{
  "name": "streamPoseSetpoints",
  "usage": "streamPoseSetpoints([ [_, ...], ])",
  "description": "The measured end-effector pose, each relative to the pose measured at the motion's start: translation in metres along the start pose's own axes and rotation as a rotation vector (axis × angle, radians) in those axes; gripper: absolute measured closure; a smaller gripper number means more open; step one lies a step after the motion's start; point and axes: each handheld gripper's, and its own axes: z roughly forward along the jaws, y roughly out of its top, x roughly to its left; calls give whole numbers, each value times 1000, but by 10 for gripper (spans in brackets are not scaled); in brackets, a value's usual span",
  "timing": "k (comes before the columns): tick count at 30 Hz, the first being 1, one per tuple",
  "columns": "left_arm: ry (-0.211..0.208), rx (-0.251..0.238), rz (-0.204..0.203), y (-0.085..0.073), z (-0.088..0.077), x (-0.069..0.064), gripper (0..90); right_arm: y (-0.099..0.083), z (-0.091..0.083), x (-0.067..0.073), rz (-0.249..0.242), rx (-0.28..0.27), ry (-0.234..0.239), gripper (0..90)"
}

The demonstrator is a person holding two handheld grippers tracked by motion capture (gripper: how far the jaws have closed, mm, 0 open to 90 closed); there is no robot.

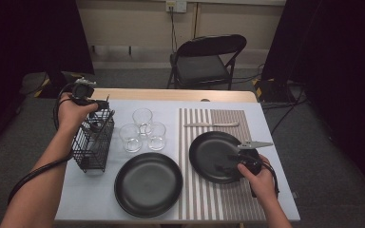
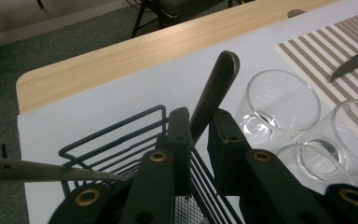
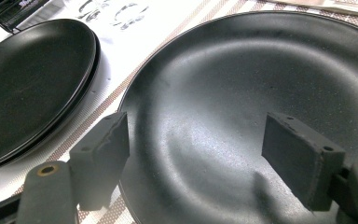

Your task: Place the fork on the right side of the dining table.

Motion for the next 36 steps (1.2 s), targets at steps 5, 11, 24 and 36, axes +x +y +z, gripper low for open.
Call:
streamPoseSetpoints([
  [5, 12, 4, 8, 1, -3, 2, 810, 0, 0, 0, 3, 2, -2, 221],
  [11, 35, 4, -1, 2, -6, 5, 824, 0, 1, 0, 4, 5, -1, 221],
  [24, 61, -6, -10, 2, -8, 4, 835, 0, 1, 0, 9, 3, 6, 221],
  [36, 101, 9, -4, 3, -15, 7, 857, 0, 1, 1, 15, -5, 23, 221],
])
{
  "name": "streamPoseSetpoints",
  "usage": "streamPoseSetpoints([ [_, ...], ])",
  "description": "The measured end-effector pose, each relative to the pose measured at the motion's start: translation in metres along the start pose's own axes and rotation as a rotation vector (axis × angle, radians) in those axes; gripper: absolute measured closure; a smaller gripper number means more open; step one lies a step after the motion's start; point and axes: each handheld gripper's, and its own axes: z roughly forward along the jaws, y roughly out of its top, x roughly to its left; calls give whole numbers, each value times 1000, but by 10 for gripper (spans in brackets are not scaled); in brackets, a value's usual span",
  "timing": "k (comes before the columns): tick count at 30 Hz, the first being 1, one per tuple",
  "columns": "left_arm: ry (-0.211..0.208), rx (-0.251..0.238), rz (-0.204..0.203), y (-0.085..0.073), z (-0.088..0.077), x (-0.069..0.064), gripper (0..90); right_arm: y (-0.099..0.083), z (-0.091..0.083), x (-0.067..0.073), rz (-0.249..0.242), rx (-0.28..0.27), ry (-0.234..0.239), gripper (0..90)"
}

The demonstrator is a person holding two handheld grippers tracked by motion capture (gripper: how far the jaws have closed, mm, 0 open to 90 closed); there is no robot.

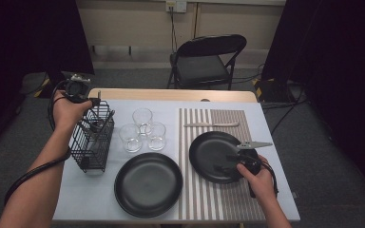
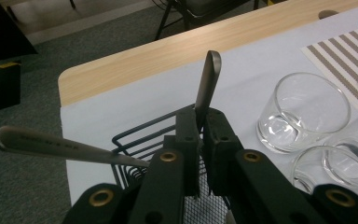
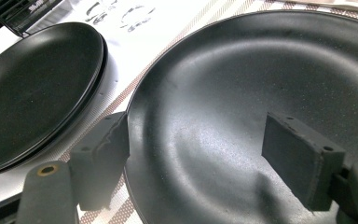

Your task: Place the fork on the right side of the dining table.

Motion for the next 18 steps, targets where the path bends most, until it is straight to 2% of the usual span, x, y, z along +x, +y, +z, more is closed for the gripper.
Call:
streamPoseSetpoints([
  [2, 8, -4, -14, 0, -1, 0, 860, 0, 0, 0, 2, 0, -2, 221],
  [6, 28, -2, -9, 0, -2, 3, 866, 0, 0, 0, 1, -1, 3, 221],
  [18, 68, -8, -41, 2, -4, 7, 873, 0, -1, 0, 11, -8, 11, 222],
])
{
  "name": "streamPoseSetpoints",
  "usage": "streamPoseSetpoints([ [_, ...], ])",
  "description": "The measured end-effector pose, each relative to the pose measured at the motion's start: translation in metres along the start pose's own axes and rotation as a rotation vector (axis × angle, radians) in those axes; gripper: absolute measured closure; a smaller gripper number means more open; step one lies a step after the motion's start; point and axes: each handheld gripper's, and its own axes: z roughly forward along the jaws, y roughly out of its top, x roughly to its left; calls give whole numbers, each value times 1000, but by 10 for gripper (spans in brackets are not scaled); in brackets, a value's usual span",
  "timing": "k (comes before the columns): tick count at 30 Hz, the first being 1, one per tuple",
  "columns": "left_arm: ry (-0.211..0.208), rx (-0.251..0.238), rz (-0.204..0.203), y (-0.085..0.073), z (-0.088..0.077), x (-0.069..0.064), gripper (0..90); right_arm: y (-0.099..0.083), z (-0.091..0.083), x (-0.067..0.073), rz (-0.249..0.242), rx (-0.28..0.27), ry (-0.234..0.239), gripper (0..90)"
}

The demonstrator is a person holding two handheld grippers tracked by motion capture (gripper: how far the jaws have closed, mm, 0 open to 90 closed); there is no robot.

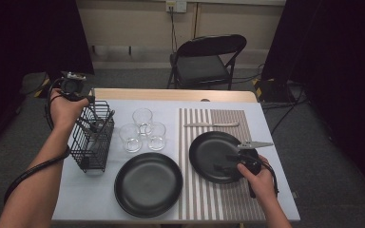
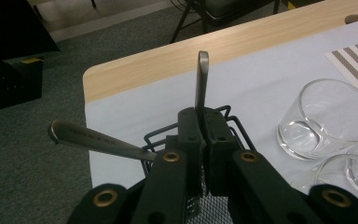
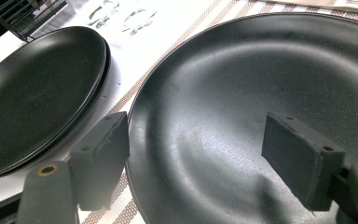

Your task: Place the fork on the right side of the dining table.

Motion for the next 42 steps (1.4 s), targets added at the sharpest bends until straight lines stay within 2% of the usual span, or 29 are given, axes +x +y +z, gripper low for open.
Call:
streamPoseSetpoints([
  [5, 16, 3, 2, 4, -4, 0, 873, 0, 0, 0, 3, -3, 3, 222],
  [10, -11, -23, 3, 8, -8, -3, 873, 0, 0, 1, 6, -4, 6, 222],
  [14, -19, -39, 18, 13, -11, -5, 874, 0, 0, 1, 7, -5, 6, 222],
  [18, -46, -71, -11, 16, -14, -6, 874, 0, 0, 1, 7, -7, 5, 222],
  [19, -53, -74, -7, 17, -15, -6, 874, 0, 0, 1, 7, -7, 6, 222],
  [23, -56, -77, 8, 20, -17, -8, 874, 0, 0, 1, 8, -6, 8, 222],
  [32, -68, -96, 12, 32, -23, -14, 874, 0, 0, 1, 8, -9, 8, 222],
  [36, -73, -96, 7, 32, -22, -15, 874, 0, 0, 1, 7, -6, 10, 222],
  [42, -61, -84, 12, 22, -13, -14, 874, 0, 0, 1, 5, -8, 9, 222],
])
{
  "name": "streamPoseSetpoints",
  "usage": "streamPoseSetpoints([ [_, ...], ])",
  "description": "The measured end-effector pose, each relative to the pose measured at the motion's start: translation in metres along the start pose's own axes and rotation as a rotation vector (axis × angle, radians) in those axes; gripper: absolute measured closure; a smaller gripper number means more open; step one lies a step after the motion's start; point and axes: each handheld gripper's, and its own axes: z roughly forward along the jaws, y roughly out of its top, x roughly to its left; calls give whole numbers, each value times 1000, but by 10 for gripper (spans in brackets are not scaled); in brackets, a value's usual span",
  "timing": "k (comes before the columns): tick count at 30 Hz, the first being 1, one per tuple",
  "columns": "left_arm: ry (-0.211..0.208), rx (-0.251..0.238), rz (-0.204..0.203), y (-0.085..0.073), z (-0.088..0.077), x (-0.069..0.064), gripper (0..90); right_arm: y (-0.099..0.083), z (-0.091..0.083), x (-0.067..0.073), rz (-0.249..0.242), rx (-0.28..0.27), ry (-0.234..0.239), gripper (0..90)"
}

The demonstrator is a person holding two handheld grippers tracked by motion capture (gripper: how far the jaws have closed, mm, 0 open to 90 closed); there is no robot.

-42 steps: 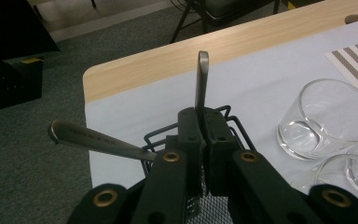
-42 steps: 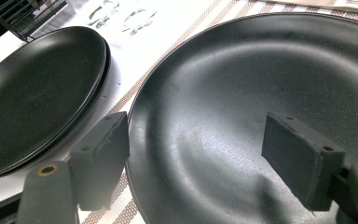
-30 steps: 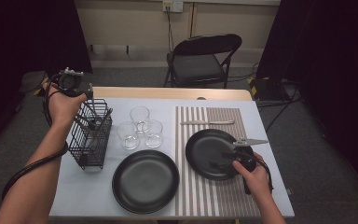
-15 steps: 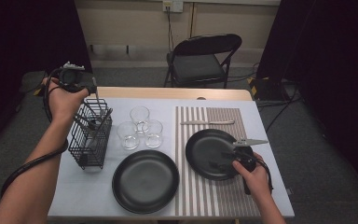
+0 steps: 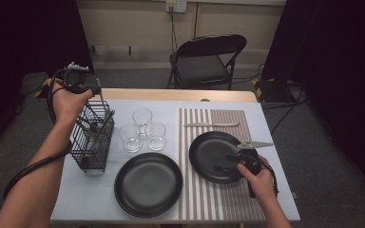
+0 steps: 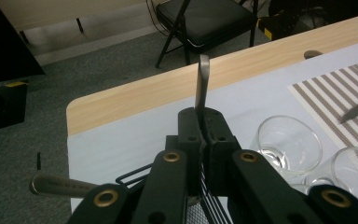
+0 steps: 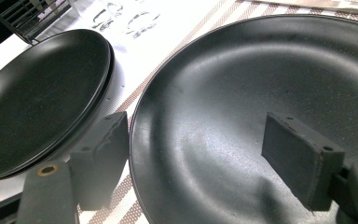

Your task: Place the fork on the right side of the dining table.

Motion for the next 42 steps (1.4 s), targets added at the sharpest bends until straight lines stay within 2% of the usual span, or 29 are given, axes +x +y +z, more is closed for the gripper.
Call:
streamPoseSetpoints([
  [8, -13, 2, -14, -11, 8, -1, 873, 0, 1, 0, -3, 2, 0, 222],
  [21, -8, -8, -18, -13, 6, -5, 872, 1, 0, 2, -6, -1, -1, 222],
  [34, 7, -7, 3, -15, 4, -7, 871, 2, 1, 3, -10, 0, 3, 222],
  [36, 14, -6, 0, -15, 7, -7, 851, 2, 1, 3, -11, 1, 3, 222],
  [39, 17, -23, -25, -15, 14, -7, 770, 2, 1, 4, -10, 1, 3, 222],
  [40, 26, -36, -29, -14, 16, -7, 709, 2, 0, 3, -11, 2, 4, 222],
  [41, 20, -30, -22, -14, 19, -6, 718, 2, 0, 3, -12, 1, 3, 222],
  [42, 18, -19, -23, -14, 22, -7, 771, 2, 0, 3, -10, 1, 5, 222],
])
